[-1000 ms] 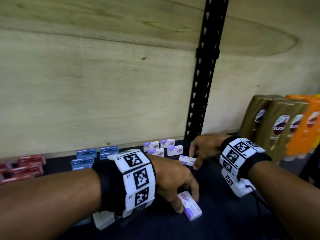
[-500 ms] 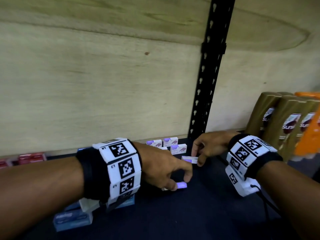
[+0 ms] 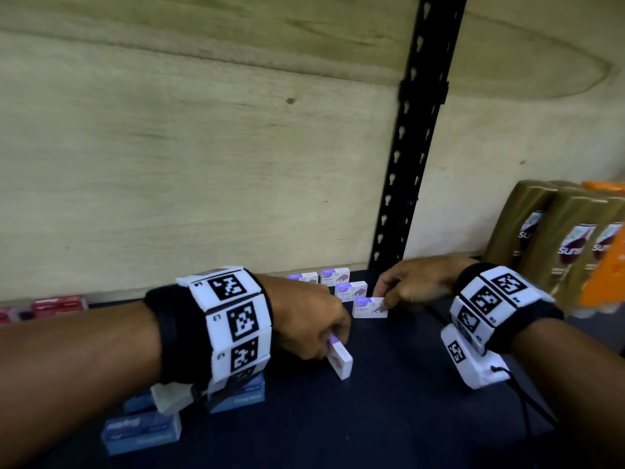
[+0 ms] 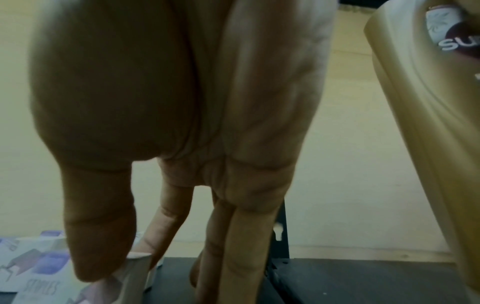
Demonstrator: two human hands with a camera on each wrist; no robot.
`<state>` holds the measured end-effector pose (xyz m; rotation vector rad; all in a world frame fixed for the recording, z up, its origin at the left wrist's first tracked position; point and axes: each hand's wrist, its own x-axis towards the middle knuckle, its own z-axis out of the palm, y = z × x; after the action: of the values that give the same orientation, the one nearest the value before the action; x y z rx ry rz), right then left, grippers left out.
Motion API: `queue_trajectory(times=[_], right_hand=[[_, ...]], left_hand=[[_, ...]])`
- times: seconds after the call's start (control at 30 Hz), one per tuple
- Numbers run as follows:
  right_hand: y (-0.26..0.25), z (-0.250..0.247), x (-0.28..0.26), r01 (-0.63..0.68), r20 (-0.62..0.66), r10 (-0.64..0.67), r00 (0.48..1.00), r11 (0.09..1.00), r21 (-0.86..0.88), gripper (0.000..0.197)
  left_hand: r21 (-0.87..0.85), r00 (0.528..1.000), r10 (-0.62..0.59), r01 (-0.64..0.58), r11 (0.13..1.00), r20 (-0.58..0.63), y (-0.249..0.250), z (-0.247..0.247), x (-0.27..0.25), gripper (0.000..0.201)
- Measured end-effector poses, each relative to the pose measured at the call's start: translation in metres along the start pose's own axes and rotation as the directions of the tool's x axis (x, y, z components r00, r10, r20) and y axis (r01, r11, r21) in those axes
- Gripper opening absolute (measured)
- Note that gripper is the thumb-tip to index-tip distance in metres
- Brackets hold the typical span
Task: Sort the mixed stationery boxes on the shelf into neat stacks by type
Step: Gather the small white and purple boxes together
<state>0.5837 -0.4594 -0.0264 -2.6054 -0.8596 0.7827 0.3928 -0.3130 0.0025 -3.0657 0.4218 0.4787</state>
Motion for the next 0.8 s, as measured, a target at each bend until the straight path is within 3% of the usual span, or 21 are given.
queue_trajectory(times=[0.23,0.43,0.8], right_hand=[[-0.001,-0.002,0.0,-0.023,0.012,0.024,1.0,0.999,-0.042,0.006],[0.002,-0.002,0.0,0.04,0.002,-0.04,0.999,0.996,-0.082,0.012],[0.001,0.004,0.001,0.113,-0.023,-0.113,0.993,0.994,-0.001,0.016]], left_hand=[[0.11,0.995,-0.102,0.103,0.989,-0.016,-0.011,0.002,0.004,0.02],[0.205,0.956,-0.291,0.276,0.939,0.046,-0.013,-0.001,0.009,0.034],[0.145,0.947,-0.315,0.303,0.942,0.069,-0.022,-0.005,0.022,0.032]])
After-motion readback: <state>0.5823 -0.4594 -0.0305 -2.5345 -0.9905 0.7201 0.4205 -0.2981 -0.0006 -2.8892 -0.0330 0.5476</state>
